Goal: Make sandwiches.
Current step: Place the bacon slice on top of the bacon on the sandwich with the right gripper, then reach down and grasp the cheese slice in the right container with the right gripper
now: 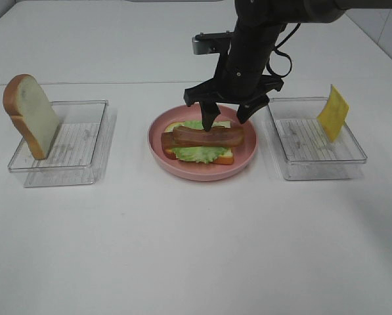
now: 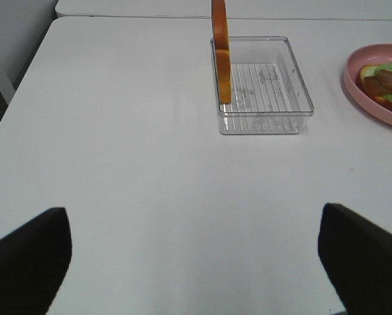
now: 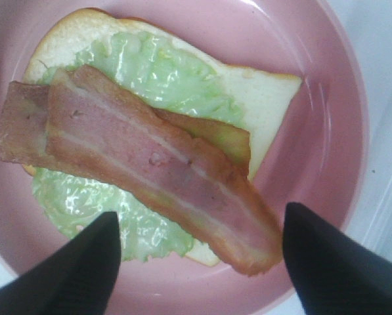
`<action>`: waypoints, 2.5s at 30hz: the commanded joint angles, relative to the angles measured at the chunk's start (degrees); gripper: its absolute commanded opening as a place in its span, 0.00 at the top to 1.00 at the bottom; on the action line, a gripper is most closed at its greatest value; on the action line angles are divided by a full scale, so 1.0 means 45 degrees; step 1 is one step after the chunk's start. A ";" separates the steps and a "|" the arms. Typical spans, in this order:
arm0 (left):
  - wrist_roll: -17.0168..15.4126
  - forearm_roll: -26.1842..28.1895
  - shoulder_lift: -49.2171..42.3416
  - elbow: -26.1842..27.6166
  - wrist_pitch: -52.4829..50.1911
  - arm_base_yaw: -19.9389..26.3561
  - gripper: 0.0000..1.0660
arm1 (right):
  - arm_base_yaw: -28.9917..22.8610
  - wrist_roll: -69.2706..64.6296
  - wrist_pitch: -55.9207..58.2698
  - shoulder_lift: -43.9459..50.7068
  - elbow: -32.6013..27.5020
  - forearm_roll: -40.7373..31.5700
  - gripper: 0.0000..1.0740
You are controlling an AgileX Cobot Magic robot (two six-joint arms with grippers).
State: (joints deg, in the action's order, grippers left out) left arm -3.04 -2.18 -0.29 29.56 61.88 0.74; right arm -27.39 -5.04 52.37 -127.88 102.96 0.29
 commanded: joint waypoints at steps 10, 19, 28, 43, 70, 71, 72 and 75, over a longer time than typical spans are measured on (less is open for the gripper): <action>0.0038 0.0102 -0.0267 0.0000 -0.0127 -0.0038 0.12 | 0.0025 -0.0115 0.2508 0.1222 0.0586 0.1681 0.19; 0.0038 0.0102 -0.0267 0.0000 -0.0127 -0.0038 0.12 | 0.0815 -0.0102 0.3731 0.1222 0.2394 0.2203 0.19; 0.0038 0.0102 -0.0267 0.0000 -0.0127 -0.0038 0.12 | 0.3336 -0.0115 0.3973 0.1133 0.2788 0.1668 0.19; 0.0038 0.0102 -0.0267 0.0000 -0.0127 -0.0038 0.12 | 0.5067 0.0166 0.3616 0.0216 0.2788 0.0955 0.21; 0.0038 0.0102 -0.0267 0.0000 -0.0127 -0.0038 0.12 | 0.5360 0.0407 0.2788 -0.1413 0.2788 0.0509 0.33; 0.0038 0.0102 -0.0267 0.0000 -0.0127 -0.0038 0.12 | 0.5360 0.0407 0.2788 -0.1413 0.2788 0.0509 0.33; 0.0038 0.0102 -0.0267 0.0000 -0.0127 -0.0038 0.12 | 0.5360 0.0407 0.2788 -0.1464 0.2788 0.0484 0.35; 0.0038 0.0102 -0.0267 0.0000 -0.0127 -0.0038 0.12 | 0.5360 0.0407 0.2878 -0.1592 0.2788 0.0484 0.35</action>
State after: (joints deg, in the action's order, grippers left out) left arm -3.04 -2.18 -0.29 29.56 61.88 0.74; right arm -3.44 -3.67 65.43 -134.19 115.22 2.81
